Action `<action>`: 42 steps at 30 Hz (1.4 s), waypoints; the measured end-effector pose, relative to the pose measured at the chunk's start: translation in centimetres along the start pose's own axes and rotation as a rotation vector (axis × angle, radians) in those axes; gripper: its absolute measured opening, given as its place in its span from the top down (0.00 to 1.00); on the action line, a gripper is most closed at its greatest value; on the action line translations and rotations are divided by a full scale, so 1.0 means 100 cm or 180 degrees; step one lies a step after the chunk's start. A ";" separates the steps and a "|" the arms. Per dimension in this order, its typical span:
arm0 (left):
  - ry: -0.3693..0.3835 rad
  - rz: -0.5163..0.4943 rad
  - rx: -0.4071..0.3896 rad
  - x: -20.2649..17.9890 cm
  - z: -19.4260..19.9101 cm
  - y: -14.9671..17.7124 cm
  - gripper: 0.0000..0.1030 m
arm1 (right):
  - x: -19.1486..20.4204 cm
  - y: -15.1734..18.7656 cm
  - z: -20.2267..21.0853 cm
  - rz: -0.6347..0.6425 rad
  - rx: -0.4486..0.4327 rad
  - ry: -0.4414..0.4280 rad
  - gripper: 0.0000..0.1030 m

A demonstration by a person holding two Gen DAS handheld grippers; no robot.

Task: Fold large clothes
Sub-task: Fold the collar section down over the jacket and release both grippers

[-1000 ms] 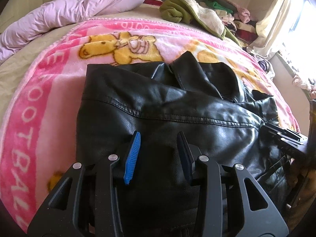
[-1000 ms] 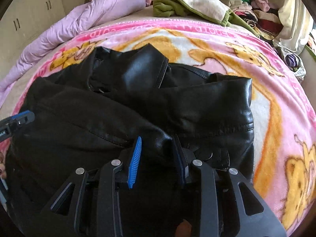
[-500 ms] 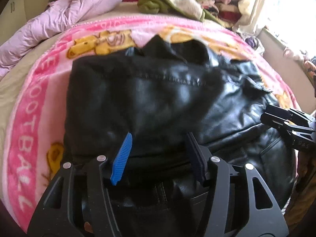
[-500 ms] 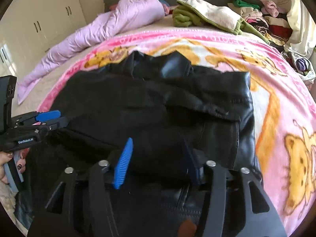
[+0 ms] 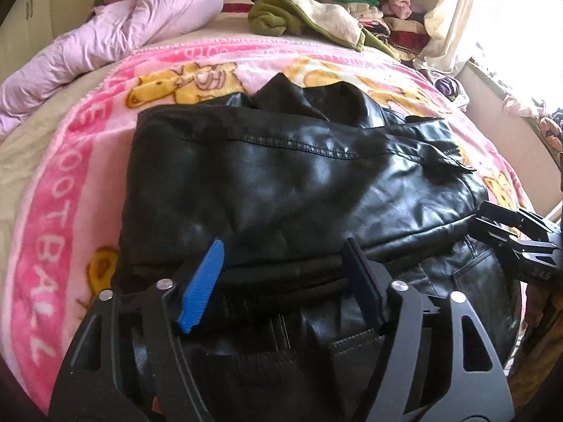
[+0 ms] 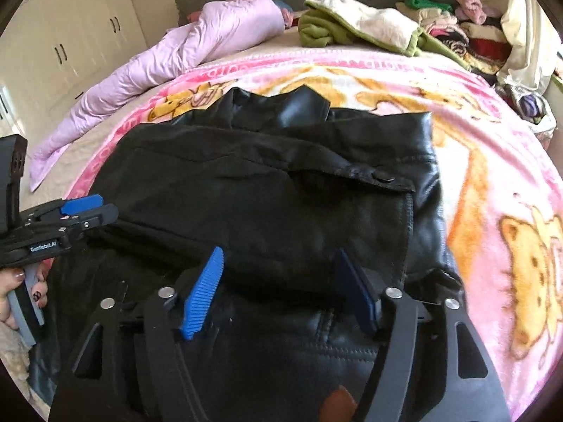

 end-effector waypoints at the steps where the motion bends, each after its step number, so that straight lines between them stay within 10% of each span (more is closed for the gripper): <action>1: -0.0018 0.0004 -0.0015 0.000 0.003 0.000 0.33 | -0.001 0.001 0.003 -0.0012 -0.0012 0.0003 0.28; 10: -0.0057 0.0116 -0.0116 0.002 0.029 0.004 0.10 | 0.000 0.007 0.025 -0.0008 -0.0157 0.0145 0.13; 42: -0.0163 -0.0081 -0.0340 -0.014 0.107 0.043 0.09 | 0.056 0.037 0.105 0.0519 -0.0517 0.0190 0.09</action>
Point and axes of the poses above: each gripper's, at about its wrist camera, not at the fingertips, and z roughly against the way its jaws point, x to its left, y to its underside, the point moved 2 cm from there along -z, roughly the way its jaws point, and after that the axes turned 3 degrees about -y, right-handed, at the moved point
